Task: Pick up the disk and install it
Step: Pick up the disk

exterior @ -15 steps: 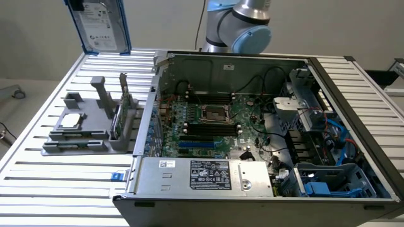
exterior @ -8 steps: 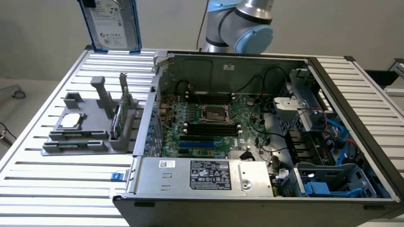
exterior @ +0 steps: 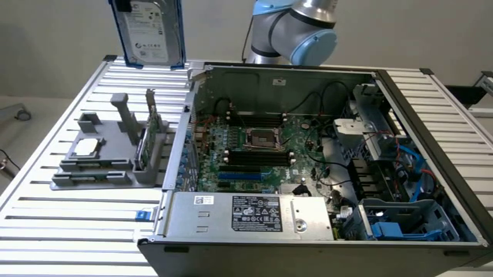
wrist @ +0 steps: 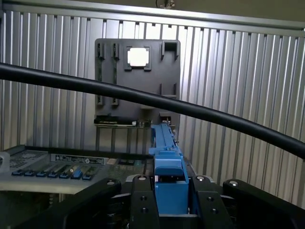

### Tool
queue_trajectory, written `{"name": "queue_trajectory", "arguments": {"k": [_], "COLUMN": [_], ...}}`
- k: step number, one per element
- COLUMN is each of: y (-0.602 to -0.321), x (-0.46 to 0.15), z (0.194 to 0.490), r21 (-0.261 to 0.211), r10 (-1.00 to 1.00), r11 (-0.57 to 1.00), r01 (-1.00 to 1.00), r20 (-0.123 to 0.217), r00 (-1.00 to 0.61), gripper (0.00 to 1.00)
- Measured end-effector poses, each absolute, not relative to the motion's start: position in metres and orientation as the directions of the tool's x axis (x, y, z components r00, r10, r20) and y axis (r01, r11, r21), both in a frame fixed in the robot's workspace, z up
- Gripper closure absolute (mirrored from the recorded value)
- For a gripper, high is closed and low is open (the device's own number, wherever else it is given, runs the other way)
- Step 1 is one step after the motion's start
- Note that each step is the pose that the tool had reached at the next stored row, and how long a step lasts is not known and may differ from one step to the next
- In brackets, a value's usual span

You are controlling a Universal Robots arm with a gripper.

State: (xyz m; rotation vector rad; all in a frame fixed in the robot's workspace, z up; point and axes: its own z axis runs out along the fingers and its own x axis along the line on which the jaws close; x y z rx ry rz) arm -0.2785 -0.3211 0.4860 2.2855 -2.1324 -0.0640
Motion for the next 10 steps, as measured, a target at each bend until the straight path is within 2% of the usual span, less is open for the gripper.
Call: {"name": "queue_trajectory", "arguments": {"k": [10], "y": [-0.336], "x": [-0.235], "z": [0.485], "r21": [0.039], "r10": [-0.997], "r11": [-0.070], "r01": [-0.997], "r20": [-0.025], "r00": [0.069], "gripper": [0.67]}}
